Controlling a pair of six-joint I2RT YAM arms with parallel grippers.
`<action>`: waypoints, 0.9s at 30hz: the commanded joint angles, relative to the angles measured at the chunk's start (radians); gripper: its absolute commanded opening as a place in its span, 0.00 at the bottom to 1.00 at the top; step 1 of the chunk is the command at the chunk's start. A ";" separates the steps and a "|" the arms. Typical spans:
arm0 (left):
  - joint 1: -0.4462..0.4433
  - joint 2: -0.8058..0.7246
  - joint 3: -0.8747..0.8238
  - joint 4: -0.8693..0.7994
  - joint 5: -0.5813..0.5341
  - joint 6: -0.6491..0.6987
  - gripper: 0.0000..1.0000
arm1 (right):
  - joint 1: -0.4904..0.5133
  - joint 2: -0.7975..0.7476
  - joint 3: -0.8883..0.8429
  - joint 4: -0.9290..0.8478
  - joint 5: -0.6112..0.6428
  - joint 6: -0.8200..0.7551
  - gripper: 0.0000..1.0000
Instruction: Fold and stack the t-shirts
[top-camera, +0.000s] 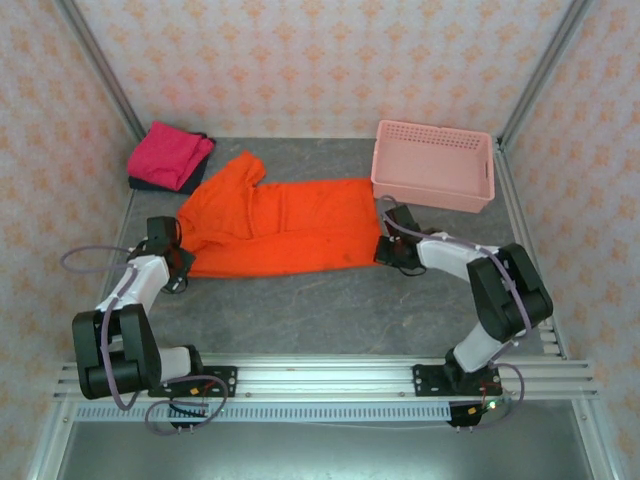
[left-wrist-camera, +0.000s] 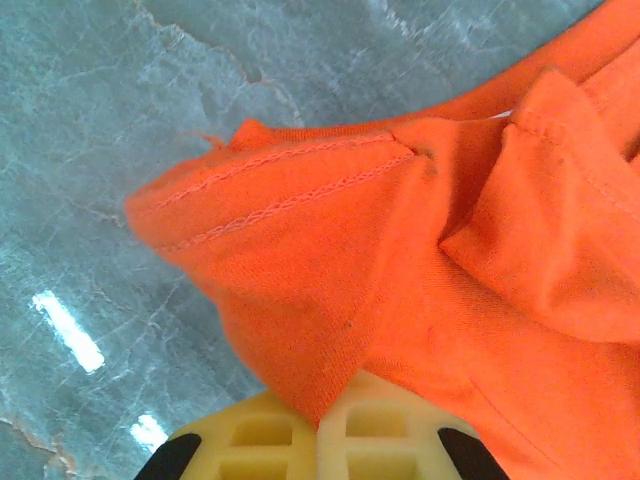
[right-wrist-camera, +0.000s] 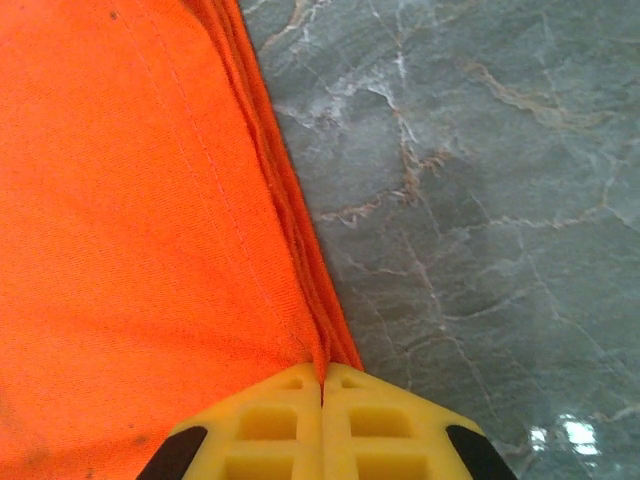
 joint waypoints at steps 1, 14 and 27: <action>0.011 -0.008 -0.036 -0.066 -0.015 0.014 0.00 | -0.013 -0.044 -0.037 -0.032 0.049 0.003 0.00; 0.012 -0.121 -0.125 -0.165 0.035 0.013 0.00 | -0.012 -0.233 -0.194 -0.103 0.020 0.026 0.00; 0.010 -0.320 -0.037 -0.358 -0.144 0.012 0.97 | -0.006 -0.315 -0.046 -0.150 -0.019 -0.060 0.64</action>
